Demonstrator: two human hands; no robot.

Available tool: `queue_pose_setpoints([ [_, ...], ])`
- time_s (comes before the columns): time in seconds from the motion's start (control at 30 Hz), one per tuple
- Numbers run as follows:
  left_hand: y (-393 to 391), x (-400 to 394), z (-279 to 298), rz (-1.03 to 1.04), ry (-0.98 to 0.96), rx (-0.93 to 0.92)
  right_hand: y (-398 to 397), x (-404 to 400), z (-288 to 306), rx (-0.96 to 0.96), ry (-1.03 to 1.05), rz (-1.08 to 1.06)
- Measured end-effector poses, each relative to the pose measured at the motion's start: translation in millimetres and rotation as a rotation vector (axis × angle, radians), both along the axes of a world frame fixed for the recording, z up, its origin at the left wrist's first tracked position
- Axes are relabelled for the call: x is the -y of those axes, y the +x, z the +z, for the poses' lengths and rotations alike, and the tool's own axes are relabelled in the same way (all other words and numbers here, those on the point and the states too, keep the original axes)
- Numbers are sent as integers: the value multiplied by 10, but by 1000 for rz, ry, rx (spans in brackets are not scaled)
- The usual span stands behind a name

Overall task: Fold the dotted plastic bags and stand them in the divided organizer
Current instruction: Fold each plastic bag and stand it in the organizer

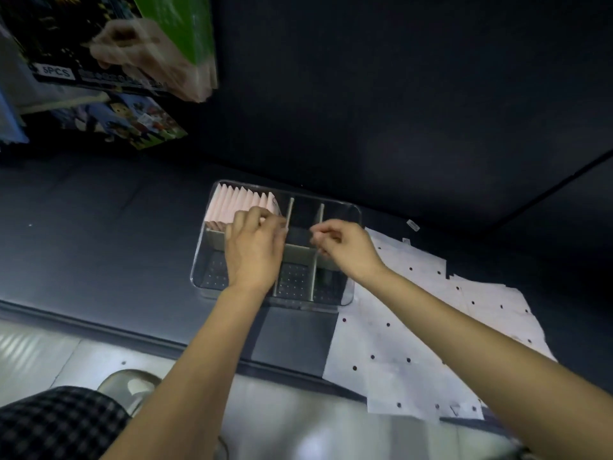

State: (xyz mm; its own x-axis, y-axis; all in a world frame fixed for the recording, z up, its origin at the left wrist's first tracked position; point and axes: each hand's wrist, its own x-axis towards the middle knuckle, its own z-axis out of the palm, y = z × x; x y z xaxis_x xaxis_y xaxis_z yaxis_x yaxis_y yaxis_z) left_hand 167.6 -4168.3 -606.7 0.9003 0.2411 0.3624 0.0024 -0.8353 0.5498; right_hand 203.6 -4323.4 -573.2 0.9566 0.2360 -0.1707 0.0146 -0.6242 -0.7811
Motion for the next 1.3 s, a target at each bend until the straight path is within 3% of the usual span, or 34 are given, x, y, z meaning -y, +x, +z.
queue_pose_setpoints([
  [0.1,-156,447,63,-297,126,115,-385,718,-59,91,-44,-1],
  [0.17,-322,821,10,-591,214,86,-676,1201,-166,76,-111,-24],
  [0.27,-685,1286,-262,-948,265,-310,-1122,1841,-421,-11,-302,13],
  [0.37,-1083,1446,-615,-1079,429,-596,-1527,2313,-714,-99,-532,253],
  [0.5,-1315,1464,-825,-1042,532,-534,-1845,2571,-970,67,-653,419],
  [0.67,-1303,1493,-713,-1020,415,-492,-1868,2542,-983,95,-675,408],
  [0.8,-1200,1564,-477,-924,-24,-557,-1745,2645,-798,56,-613,440],
  [0.93,-1062,1608,-232,-738,-524,-599,-1514,2880,-399,-100,-518,362],
  [1.07,-946,1616,-107,-588,-838,-540,-1174,2996,-37,-245,-166,150],
  [1.17,-880,1652,-112,-400,-810,-431,-921,2925,2,-299,163,-80],
  [1.23,-872,1693,-113,-248,-629,-285,-742,2825,-111,-298,175,-154],
  [1.3,-870,1727,-116,-242,-395,-122,-578,2694,-276,-303,94,-201],
])
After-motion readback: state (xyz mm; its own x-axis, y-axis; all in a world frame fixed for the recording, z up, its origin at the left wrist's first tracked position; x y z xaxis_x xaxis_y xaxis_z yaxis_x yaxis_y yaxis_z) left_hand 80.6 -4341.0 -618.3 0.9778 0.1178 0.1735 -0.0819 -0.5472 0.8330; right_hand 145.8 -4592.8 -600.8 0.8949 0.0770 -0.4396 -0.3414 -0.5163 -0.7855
